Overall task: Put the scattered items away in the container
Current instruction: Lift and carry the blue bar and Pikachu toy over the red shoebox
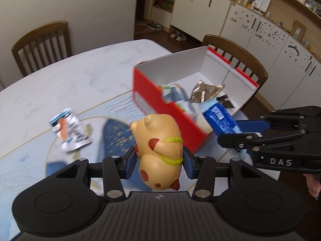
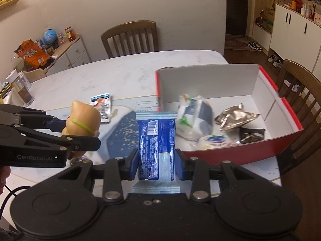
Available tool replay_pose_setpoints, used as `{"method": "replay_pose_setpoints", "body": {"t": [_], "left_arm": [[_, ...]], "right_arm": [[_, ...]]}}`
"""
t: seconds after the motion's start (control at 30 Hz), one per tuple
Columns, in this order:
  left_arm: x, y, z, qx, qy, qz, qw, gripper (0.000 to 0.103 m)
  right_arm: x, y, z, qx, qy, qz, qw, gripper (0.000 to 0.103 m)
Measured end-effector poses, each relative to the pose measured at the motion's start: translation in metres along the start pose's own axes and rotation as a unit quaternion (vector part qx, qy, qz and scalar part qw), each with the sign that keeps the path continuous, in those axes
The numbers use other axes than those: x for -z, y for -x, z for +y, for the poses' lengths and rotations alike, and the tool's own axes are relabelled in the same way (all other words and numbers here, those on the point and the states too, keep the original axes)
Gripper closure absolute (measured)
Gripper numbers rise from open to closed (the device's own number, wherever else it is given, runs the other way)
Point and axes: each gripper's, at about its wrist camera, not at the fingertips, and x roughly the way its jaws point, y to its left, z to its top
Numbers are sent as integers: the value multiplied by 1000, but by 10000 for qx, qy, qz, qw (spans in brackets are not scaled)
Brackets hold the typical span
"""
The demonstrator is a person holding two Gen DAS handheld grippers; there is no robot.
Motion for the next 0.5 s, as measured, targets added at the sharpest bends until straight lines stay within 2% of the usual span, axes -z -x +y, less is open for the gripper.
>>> {"method": "replay_pose_setpoints", "body": {"t": [0.2, 0.5], "left_arm": [[-23, -15, -32, 112, -168, -70, 9998, 56], [-48, -41, -59, 154, -252, -63, 9995, 56]], "right_arm": [[-6, 4, -32, 51, -109, -65, 9999, 67], [-15, 8, -68, 184, -126, -143, 9996, 67]]}}
